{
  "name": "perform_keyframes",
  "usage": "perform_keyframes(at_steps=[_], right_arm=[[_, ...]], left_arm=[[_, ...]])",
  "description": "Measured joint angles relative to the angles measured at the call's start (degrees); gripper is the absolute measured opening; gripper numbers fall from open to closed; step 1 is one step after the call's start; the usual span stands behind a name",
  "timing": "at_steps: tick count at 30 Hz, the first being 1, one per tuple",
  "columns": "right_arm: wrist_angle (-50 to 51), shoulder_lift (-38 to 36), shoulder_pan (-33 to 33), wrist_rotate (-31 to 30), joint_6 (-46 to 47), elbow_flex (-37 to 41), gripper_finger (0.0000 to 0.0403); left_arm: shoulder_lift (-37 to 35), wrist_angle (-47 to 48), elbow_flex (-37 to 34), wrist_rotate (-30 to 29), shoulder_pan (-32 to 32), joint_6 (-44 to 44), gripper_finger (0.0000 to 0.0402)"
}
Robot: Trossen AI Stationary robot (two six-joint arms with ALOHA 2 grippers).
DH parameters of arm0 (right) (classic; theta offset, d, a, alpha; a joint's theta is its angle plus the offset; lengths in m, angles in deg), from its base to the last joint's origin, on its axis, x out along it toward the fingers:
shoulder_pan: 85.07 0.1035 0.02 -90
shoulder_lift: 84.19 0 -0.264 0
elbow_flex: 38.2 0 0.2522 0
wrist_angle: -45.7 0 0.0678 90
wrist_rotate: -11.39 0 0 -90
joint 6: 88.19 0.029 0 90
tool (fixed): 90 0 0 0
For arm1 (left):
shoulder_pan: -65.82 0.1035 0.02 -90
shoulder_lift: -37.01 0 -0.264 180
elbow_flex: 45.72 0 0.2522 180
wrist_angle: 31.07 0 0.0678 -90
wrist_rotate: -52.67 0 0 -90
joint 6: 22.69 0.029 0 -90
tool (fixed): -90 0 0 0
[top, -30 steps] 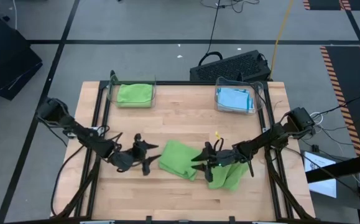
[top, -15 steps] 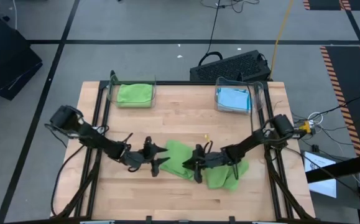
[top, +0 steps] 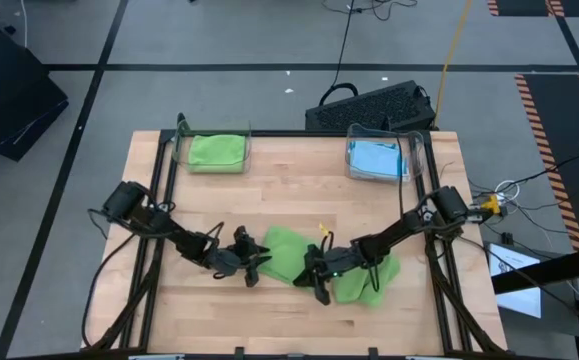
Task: Fold microfiber towels
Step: Fold the left green microfiber cloth
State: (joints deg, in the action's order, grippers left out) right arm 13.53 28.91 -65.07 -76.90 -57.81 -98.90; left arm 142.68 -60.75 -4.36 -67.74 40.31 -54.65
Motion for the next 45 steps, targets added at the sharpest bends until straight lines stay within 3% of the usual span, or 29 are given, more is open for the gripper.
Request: perform_keyframes(at_steps=[11,15,21,25,31,38,41,45], right_arm=[[6.31,0.00,3.31,-3.19,-5.31,0.02,0.0022],[6.28,-0.59,3.72,-0.08,-8.07,0.05,0.0022],[9.03,-7.94,3.75,1.25,-12.55,0.46,0.0022],[20.29,-15.31,4.49,-4.52,-16.59,1.19,0.0029],[36.49,-19.84,7.96,-14.71,-20.85,1.46,0.0074],[37.82,-16.52,11.01,-22.06,-27.78,1.17,0.0145],[37.46,-16.70,11.63,-25.74,-33.42,1.05,0.0182],[37.45,-16.08,10.79,-24.58,-38.85,1.08,0.0225]], left_arm=[[0.00,0.24,0.00,0.04,0.00,-0.05,0.0093],[0.00,0.09,0.00,0.23,0.00,-0.07,0.0093],[-0.92,-0.27,0.03,1.06,0.00,0.84,0.0093],[-3.25,0.01,0.12,1.97,0.04,2.29,0.0093],[-8.73,1.43,0.10,1.64,0.60,5.53,0.0093],[-9.20,4.93,6.42,3.32,3.81,9.42,0.0093],[-7.63,13.34,12.06,5.00,4.24,11.06,0.0093],[-4.49,21.66,17.88,4.85,4.35,11.97,0.0093]])
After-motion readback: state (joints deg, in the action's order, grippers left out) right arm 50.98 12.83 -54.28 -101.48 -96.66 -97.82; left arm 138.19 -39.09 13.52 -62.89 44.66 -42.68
